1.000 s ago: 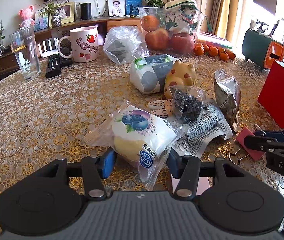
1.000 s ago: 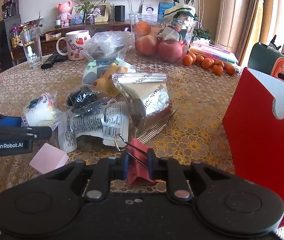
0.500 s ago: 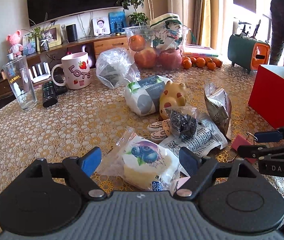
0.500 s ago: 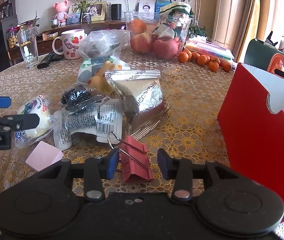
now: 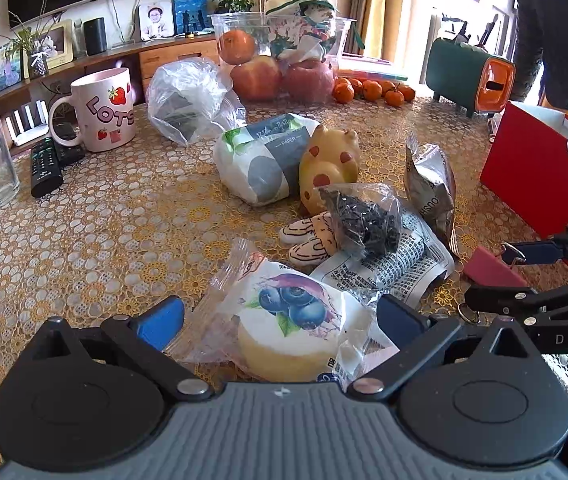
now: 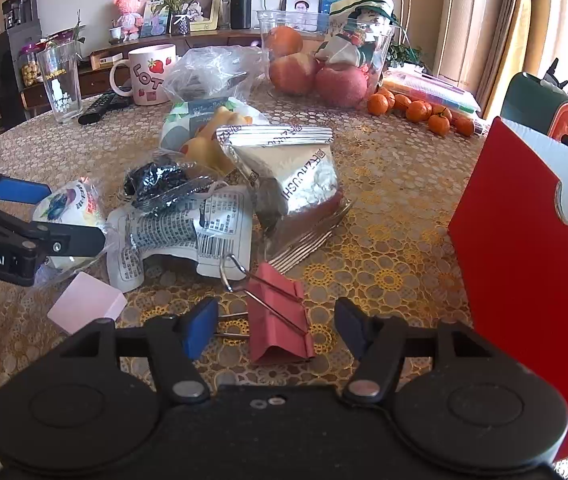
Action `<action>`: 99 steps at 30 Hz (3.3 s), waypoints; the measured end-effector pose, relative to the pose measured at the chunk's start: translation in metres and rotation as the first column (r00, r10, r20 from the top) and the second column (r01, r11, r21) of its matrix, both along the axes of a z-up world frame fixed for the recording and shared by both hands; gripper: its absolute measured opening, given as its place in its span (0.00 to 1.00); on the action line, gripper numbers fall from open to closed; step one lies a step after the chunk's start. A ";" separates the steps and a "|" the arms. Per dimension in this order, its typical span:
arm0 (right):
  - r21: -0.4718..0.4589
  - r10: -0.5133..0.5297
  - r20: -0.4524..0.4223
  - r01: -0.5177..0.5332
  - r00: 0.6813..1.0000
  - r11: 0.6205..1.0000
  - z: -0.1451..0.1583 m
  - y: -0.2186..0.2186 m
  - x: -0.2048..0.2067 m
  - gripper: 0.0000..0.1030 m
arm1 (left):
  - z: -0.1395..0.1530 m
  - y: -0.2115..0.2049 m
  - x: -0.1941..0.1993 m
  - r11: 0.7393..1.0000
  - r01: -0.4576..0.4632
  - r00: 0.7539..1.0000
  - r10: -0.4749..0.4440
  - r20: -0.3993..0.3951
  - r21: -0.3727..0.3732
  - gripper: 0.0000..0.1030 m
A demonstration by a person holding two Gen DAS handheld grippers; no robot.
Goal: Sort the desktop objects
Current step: 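Close the left tool on the blueberry bread bag and lift it, then carry the bread bag and binder clip over the red box with both tools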
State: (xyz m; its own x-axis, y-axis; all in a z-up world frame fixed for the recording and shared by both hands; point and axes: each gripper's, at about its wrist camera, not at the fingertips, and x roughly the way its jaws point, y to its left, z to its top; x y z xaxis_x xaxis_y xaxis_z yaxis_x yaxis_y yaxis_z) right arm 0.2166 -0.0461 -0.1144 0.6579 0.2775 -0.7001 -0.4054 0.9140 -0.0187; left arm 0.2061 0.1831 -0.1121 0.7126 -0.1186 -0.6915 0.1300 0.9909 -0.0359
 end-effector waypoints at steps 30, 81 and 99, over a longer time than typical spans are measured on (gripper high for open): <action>0.089 -0.034 0.004 0.033 0.999 0.995 0.023 -0.020 -0.010 0.28 | 0.015 -0.023 -0.027 0.991 -0.127 0.992 0.126 0.018 0.036 0.72; 0.213 -0.143 0.070 0.125 0.987 0.969 0.147 -0.209 -0.050 0.28 | 0.142 -0.247 -0.046 0.985 0.170 0.979 -0.172 0.108 0.027 0.72; 0.147 -0.237 0.041 0.229 0.971 0.962 0.131 -0.282 0.001 0.28 | 0.122 -0.343 0.011 0.954 0.275 0.955 -0.285 0.082 0.119 0.72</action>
State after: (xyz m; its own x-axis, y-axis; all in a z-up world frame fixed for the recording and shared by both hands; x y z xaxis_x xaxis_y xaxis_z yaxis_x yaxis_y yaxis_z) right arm 0.2178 -0.3279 0.0169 0.7544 0.2043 -0.6239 -0.1826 0.9781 0.0995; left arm 0.2174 -0.1597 0.0095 0.7256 -0.2535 -0.6398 0.4006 0.9115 0.0931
